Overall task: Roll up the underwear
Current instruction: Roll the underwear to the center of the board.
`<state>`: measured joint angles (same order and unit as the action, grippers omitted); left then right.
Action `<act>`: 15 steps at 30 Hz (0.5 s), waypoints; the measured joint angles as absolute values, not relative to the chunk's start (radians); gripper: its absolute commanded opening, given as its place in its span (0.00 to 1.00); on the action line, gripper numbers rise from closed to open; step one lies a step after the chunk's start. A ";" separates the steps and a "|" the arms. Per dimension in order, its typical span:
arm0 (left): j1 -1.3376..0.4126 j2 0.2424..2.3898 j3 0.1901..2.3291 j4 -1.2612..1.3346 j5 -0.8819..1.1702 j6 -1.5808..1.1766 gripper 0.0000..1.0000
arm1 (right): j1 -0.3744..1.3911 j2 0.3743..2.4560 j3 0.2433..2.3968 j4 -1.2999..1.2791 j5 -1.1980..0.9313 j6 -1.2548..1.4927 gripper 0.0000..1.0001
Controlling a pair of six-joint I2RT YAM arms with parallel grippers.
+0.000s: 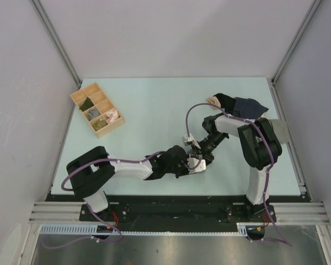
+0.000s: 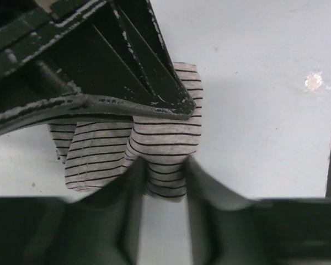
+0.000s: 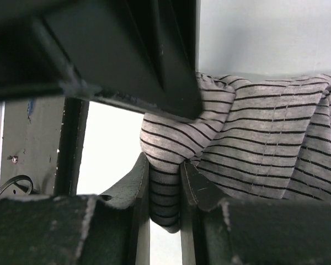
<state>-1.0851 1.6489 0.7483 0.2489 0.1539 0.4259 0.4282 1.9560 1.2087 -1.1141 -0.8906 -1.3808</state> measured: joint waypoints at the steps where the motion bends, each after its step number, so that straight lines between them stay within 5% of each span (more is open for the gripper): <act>1: -1.084 1.660 0.764 0.234 0.153 0.427 0.19 | 0.427 1.956 1.209 -1.114 -0.889 -1.379 0.25; 8: -1.055 1.727 0.889 0.113 0.196 0.398 0.11 | 0.379 1.885 1.190 -1.092 -0.841 -1.315 0.46; 15: -0.916 1.790 0.947 0.084 0.456 0.265 0.10 | 0.167 1.572 1.172 -1.026 -0.845 -1.303 0.49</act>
